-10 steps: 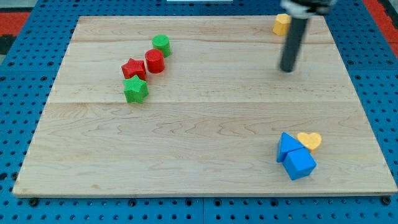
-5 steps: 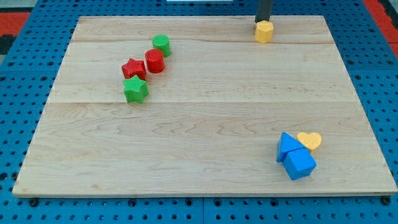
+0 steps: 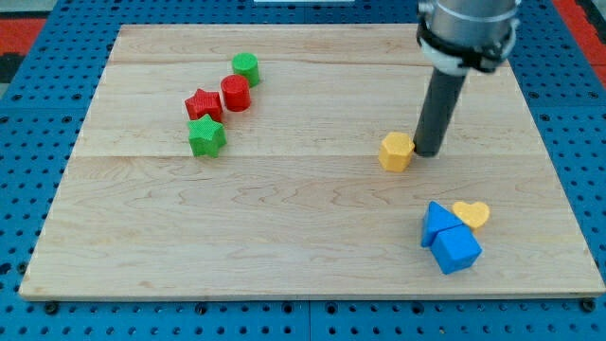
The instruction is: Push the yellow hexagon above the yellow heart
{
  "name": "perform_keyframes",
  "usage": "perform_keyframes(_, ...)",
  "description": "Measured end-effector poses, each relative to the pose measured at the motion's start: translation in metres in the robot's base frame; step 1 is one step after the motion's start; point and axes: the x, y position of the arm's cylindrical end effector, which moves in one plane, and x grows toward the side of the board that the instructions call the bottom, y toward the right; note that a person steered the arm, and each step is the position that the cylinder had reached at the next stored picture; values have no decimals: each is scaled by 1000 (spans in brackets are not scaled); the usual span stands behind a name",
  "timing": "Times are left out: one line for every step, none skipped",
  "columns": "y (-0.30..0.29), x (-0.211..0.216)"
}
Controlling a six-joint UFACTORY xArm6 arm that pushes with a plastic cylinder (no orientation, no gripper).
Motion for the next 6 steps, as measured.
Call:
perform_keyframes(1, -39)
perform_keyframes(-31, -61)
perform_keyframes(-51, -16)
perform_keyframes(-25, 40)
perform_keyframes(-21, 63)
perform_keyframes(-22, 54)
